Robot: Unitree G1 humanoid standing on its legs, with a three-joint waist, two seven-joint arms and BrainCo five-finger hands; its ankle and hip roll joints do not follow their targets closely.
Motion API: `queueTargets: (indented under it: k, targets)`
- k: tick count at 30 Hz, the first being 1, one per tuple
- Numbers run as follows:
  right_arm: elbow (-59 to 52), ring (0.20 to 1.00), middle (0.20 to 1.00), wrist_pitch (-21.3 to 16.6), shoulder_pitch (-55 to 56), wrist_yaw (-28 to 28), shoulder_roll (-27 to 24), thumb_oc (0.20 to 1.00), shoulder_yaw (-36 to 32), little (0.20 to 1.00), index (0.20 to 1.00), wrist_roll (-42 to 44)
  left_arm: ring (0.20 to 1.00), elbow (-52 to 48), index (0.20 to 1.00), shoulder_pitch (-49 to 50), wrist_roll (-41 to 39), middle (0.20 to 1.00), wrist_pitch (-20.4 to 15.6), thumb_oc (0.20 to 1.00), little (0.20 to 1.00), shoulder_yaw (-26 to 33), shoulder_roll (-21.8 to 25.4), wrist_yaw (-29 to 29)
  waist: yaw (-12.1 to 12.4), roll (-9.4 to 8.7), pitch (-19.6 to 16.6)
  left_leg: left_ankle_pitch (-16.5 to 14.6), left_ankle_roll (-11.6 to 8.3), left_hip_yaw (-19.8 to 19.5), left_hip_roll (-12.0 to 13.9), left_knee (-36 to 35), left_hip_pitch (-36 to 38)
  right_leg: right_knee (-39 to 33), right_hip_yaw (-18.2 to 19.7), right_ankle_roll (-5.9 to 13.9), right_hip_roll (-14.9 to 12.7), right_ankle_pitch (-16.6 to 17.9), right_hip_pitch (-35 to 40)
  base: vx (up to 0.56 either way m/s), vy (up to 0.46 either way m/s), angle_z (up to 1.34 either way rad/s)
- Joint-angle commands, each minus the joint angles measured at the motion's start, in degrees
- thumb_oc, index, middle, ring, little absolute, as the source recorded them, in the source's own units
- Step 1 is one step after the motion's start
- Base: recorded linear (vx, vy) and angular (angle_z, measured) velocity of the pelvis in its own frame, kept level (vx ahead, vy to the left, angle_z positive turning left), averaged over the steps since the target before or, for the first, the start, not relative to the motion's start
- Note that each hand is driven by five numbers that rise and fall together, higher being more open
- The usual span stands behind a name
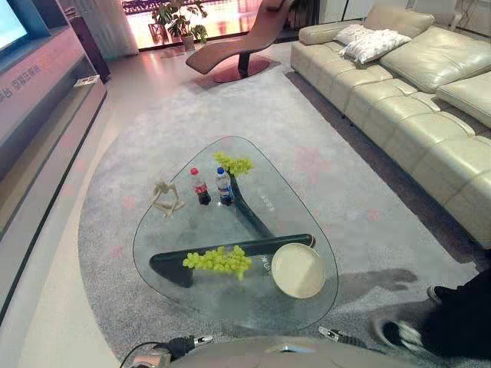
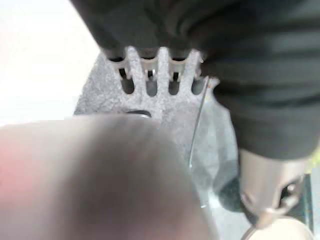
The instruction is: Pick up fruits into the plate
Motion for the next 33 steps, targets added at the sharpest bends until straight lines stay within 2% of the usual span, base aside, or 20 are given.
queueTargets:
  k: [1, 2, 5, 8, 19, 26, 27, 29, 33]
  targets:
    - [2.2, 1.0, 1.0, -0.3, -4.7, 0.8, 2.5, 1.0, 0.3, 1.0, 1.0, -1.0, 1.0, 3.2, 1.0, -4.8, 0.1, 1.0, -3.0, 1.0, 1.0, -0.6, -0.6, 3.7, 1.5, -1.91, 3.1, -9.3, 2.42, -0.3, -2.7, 0.4, 2.6, 1.9, 2.9, 4.27, -3.5, -1.0, -0.9, 0.35, 0.005, -0.59]
    - [2.2, 1.0, 1.0, -0.3, -4.7, 0.8, 2.6, 1.0, 0.4, 1.0, 1.0, -1.0, 1.0, 3.1, 1.0, -4.7, -0.4, 1.0, -3.6, 1.0, 1.0, -0.3, -0.6, 3.9, 1.5, -1.97, 3.1, -9.3, 2.34, -0.3, -2.7, 0.4, 2.5, 1.9, 2.9, 4.32, -3.5, -1.0, -1.0, 0.0, 0.0, 0.0]
    - [2.0, 1.0, 1.0, -0.3, -4.5, 0.9, 2.6, 1.0, 0.6, 1.0, 1.0, -0.6, 1.0, 3.5, 1.0, -4.4, 0.8, 1.0, -1.7, 1.0, 1.0, 0.7, -0.4, 6.8, 1.7, -2.29, 3.3, -9.3, 2.27, -0.3, -2.6, 0.4, 2.5, 2.0, 2.8, 4.32, -3.5, -1.0, -1.0, 0.0, 0.0, 0.0]
    - [2.5, 1.0, 1.0, -0.7, -4.6, 1.1, 2.7, 1.0, 0.5, 1.0, 1.0, -0.5, 1.0, 4.2, 1.0, -4.2, 1.6, 1.0, -1.9, 1.0, 1.0, 1.6, -0.2, 7.2, 1.9, -2.43, 3.5, -9.2, 2.24, -0.5, -2.6, 0.4, 2.4, 1.9, 2.7, 4.29, -3.4, -1.0, -1.0, 0.0, 0.0, 0.0]
    - [2.4, 1.0, 1.0, -0.8, -5.2, 0.3, 2.6, 1.0, 1.4, 1.0, 1.0, -0.2, 1.0, 3.8, 1.0, -4.6, 6.3, 1.0, -2.6, 1.0, 1.0, -0.4, -0.3, 9.5, 1.5, -2.27, 4.7, -9.0, 2.4, -0.1, -2.4, 0.6, 1.9, 2.5, 3.6, 4.18, -3.3, -1.0, -2.0, 0.0, 0.001, -0.01]
    - [1.3, 1.0, 1.0, -0.6, -6.5, 0.4, 1.5, 1.0, 2.6, 1.0, 1.0, 0.5, 1.0, 2.0, 1.0, -6.7, 6.0, 1.0, -5.4, 1.0, 1.0, -1.8, 0.5, 11.3, 0.9, -2.02, 6.7, -8.8, 2.28, 0.3, -2.1, 1.2, 0.7, 3.4, 4.6, 4.14, -3.2, -1.0, -3.9, 0.01, 0.011, -0.07]
    - [0.5, 1.0, 1.0, -0.4, -7.4, 0.4, 0.8, 1.0, 3.1, 1.0, 1.0, 1.3, 1.0, 0.7, 1.0, -8.1, 6.4, 1.0, -7.5, 1.0, 1.0, -2.7, 1.1, 12.1, 0.6, -1.77, 7.8, -8.6, 2.26, 0.4, -2.0, 1.5, -0.3, 4.0, 5.2, 4.06, -3.1, -1.0, -5.2, -0.02, 0.027, -0.16]
    - [-0.4, 1.0, 1.0, -0.5, -8.5, 0.6, -0.2, 1.0, 3.8, 1.0, 1.0, 2.2, 1.0, -1.0, 1.0, -10.2, 7.2, 1.0, -9.0, 1.0, 1.0, -3.9, 1.9, 13.8, 0.3, -1.4, 9.2, -8.2, 2.3, 0.2, -1.9, 2.0, -1.6, 4.9, 5.8, 3.88, -2.9, -1.1, -6.9, -0.06, 0.041, -0.15]
    - [-1.6, 1.0, 1.0, -1.5, -10.2, 1.2, -1.8, 1.0, 4.4, 1.0, 1.0, 3.8, 1.0, -4.4, 1.0, -14.1, 11.6, 1.0, -10.6, 1.0, 1.0, -5.6, 3.7, 17.1, -0.5, -0.92, 11.8, -7.9, 2.4, -0.5, -1.9, 3.3, -4.1, 6.7, 6.9, 3.52, -2.5, -1.2, -9.9, -0.08, 0.036, -0.06]
